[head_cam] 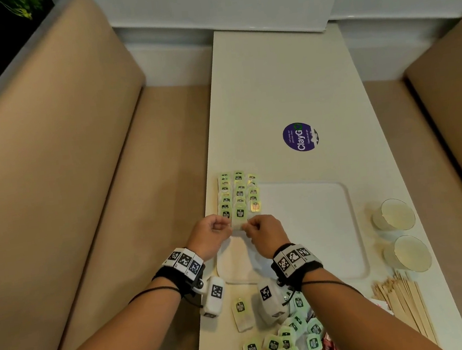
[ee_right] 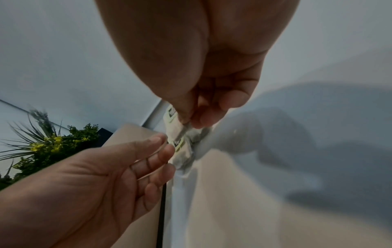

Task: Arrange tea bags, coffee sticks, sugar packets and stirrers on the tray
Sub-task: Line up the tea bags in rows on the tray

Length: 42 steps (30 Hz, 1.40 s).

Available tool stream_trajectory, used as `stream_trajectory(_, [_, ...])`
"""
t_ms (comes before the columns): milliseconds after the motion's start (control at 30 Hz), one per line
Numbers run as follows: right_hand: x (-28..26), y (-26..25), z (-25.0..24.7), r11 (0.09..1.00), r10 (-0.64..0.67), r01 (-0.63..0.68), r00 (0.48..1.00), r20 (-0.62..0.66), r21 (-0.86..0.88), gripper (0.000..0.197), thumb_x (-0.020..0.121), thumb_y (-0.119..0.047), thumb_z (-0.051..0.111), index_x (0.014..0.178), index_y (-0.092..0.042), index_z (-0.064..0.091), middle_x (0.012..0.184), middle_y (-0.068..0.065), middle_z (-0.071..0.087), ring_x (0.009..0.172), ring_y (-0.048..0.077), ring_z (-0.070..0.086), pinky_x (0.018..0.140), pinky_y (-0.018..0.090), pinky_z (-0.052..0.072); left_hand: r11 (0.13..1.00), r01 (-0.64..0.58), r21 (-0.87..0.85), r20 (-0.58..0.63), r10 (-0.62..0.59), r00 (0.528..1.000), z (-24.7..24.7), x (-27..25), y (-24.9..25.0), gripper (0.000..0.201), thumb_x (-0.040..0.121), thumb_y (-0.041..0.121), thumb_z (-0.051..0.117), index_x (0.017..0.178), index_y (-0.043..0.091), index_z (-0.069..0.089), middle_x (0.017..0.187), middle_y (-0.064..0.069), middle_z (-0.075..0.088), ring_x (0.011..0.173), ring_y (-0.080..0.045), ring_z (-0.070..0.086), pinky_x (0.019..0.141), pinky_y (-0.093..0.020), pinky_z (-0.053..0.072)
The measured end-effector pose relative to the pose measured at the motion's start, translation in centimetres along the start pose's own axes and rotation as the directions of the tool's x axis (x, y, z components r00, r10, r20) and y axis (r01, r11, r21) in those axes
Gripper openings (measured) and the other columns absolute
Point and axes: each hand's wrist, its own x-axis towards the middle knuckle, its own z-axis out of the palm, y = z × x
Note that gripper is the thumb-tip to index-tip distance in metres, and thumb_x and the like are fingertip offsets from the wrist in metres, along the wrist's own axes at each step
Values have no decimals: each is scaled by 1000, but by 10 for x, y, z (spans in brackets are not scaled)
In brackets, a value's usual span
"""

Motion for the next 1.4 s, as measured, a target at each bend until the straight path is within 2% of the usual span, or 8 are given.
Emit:
stream_trajectory(100, [6, 2, -2, 999, 39, -40, 999, -14, -37, 36, 97, -27, 63, 70, -3, 68, 70, 13, 69, 65, 27, 61, 70, 40, 54, 993, -23, 112, -19, 25, 1000, -1, 3, -4, 21, 85, 10, 77, 93, 27, 67, 92, 1, 69, 83, -13, 64, 85, -31, 57])
stream_trajectory(333, [13, 2, 4, 986, 130, -127, 991, 24, -109, 40, 94, -29, 65, 54, -21, 63, 57, -5, 63, 58, 15, 58, 61, 28, 47, 862, -194, 469, 43, 197, 980, -4, 4, -5, 24, 84, 16, 75, 104, 25, 66, 95, 7, 63, 77, -4, 55, 74, -22, 47])
stream_trajectory(467, [16, 1, 5, 984, 155, -153, 988, 17, -89, 41, 92, -32, 66, 53, -20, 64, 57, -2, 66, 57, 17, 61, 67, 34, 54, 799, -245, 549, 111, 221, 969, -2, 6, -1, 30, 79, 16, 75, 102, 33, 63, 94, 13, 58, 86, -7, 59, 80, -26, 50])
stream_trajectory(567, [15, 2, -1, 985, 155, -155, 988, -6, -76, 35, 90, -36, 67, 62, -15, 69, 65, 2, 69, 63, 19, 63, 68, 35, 56, 758, -265, 595, 145, 223, 964, -2, 10, 3, 31, 79, 18, 74, 103, 35, 63, 91, 15, 53, 84, -9, 56, 78, -25, 48])
stream_trajectory(700, [16, 9, -17, 984, 169, -173, 979, -118, -31, 22, 89, -36, 68, 90, -15, 67, 93, 2, 71, 88, 22, 65, 77, 32, 52, 703, -306, 641, 181, 249, 951, 0, 15, 7, 31, 81, 19, 73, 110, 29, 68, 93, 9, 55, 87, -12, 56, 79, -30, 51])
stream_trajectory(867, [25, 15, -25, 977, 212, -211, 966, -148, 21, 44, 91, -41, 69, 124, -15, 57, 107, 1, 59, 94, 17, 54, 81, 28, 41, 637, -348, 688, 228, 265, 937, 9, 20, 13, 33, 84, 24, 70, 117, 29, 67, 99, 5, 58, 94, -18, 57, 82, -34, 49])
stream_trajectory(1067, [35, 13, -19, 979, 200, -205, 969, -148, -20, 45, 92, -44, 68, 123, -14, 57, 122, 8, 64, 108, 24, 60, 84, 30, 45, 609, -325, 724, 209, 256, 944, 11, 27, 15, 33, 87, 26, 68, 119, 31, 65, 99, 7, 55, 98, -19, 56, 83, -33, 46])
stream_trajectory(1400, [48, 17, -16, 984, 171, -178, 970, -170, -25, 40, 90, -44, 70, 116, -16, 59, 115, 5, 67, 91, 18, 55, 78, 29, 43, 596, -339, 727, 215, 272, 938, 9, 29, 16, 34, 87, 27, 70, 120, 32, 65, 93, 13, 51, 96, -16, 54, 84, -34, 46])
